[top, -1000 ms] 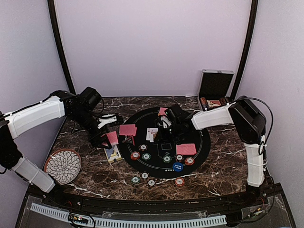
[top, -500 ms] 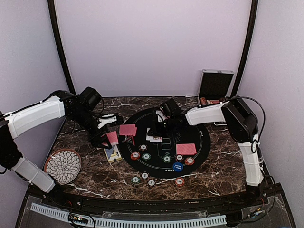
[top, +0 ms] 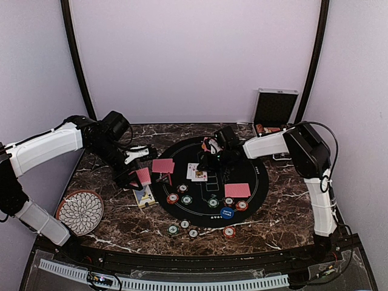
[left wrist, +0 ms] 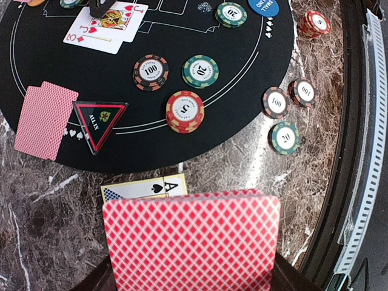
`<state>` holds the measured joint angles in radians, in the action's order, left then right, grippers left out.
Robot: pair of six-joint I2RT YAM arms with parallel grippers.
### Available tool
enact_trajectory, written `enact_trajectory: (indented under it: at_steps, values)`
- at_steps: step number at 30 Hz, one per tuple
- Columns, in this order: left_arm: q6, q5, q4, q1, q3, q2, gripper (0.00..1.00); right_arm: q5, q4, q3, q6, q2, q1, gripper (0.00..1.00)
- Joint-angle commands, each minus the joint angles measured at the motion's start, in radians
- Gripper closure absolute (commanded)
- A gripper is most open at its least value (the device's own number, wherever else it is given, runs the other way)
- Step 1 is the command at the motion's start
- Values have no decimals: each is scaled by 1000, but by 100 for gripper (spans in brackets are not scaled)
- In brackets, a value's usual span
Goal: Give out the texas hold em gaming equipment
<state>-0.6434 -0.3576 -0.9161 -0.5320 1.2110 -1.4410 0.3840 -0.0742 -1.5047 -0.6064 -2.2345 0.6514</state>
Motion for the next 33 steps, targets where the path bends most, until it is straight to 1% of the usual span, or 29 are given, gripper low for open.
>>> enact_trajectory:
  at_steps: [1,10,14,16,18,20,21,23,26,29,33]
  values:
    - [-12,-18,-27,4,23,35,100,-28,-15,26,9,-17,-17,89]
    - [-13,-18,-26,4,16,37,100,-48,-19,43,13,-16,-44,90]
    - [-15,-13,-26,4,18,40,100,-35,0,52,12,48,-45,89]
    - [-16,-14,-26,4,20,39,100,-4,26,56,-14,96,-39,80]
    - [-16,-14,-26,4,24,36,100,16,53,57,-37,145,-19,64]
    - [-16,-17,-23,4,28,31,100,48,68,47,-61,180,13,52]
    - [-16,-18,-21,4,30,28,100,70,69,42,-76,194,32,47]
    - [-16,-17,-16,4,34,25,100,152,129,45,-133,201,62,36]
    - [-17,-19,-12,4,41,19,100,277,281,81,-288,196,98,25]
    - [-16,-17,-4,5,42,18,100,357,385,84,-389,171,138,15]
    - [-15,-19,3,4,42,20,100,427,461,50,-481,119,188,10]
